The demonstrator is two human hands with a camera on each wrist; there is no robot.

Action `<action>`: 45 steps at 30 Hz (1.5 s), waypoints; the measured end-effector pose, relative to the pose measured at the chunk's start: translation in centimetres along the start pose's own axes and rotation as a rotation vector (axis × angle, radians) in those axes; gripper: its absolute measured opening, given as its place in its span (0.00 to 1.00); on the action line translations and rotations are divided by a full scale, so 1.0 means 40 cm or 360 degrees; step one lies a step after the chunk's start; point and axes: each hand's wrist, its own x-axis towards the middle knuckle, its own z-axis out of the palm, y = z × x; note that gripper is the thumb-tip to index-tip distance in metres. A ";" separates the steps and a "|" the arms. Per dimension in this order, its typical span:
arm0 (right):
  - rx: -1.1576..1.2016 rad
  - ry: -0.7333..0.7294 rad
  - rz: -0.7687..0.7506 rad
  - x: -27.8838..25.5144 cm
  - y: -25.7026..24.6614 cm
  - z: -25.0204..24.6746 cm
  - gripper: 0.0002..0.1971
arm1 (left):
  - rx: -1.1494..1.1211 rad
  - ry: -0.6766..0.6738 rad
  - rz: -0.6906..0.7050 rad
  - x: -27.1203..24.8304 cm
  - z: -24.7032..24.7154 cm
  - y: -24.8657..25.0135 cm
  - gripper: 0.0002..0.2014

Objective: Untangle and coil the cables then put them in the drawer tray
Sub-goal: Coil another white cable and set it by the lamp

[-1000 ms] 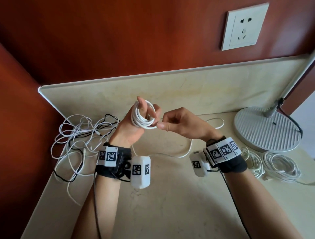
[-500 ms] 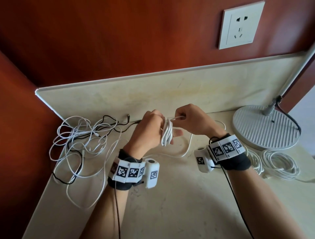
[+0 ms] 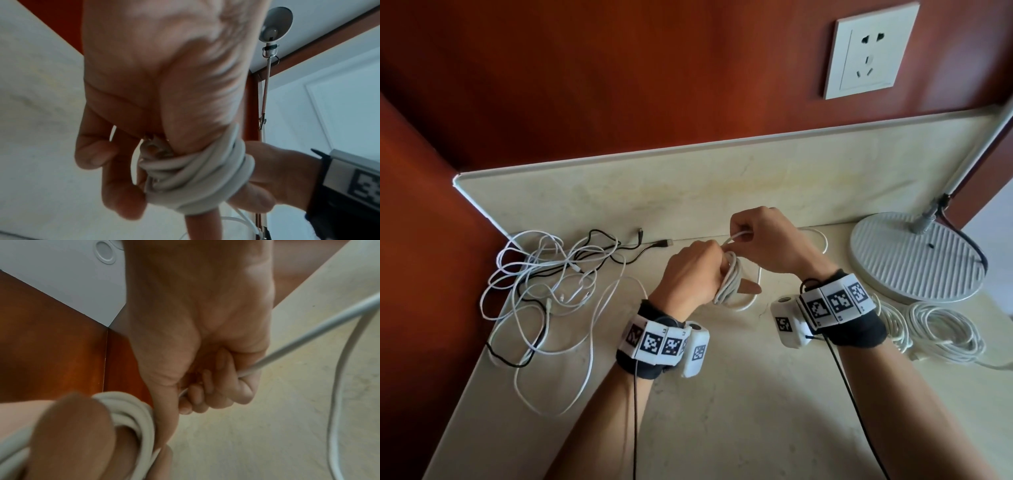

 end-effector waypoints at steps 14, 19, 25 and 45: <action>0.0201 0.0006 -0.0031 -0.030 -0.100 -0.011 0.19 | -0.0067 0.0592 -0.0232 0.003 -0.024 -0.020 0.18; 0.0193 0.0067 -0.0117 -0.031 -0.132 0.026 0.19 | -0.0305 0.0731 -0.0361 -0.010 -0.045 -0.041 0.24; 0.0258 0.0023 -0.0113 -0.039 -0.159 0.051 0.18 | -0.0377 0.0909 -0.0359 -0.017 -0.065 -0.053 0.27; 0.0714 -0.0919 0.0188 -0.041 -0.091 0.005 0.35 | -0.1787 0.0053 0.0256 -0.009 -0.093 -0.108 0.39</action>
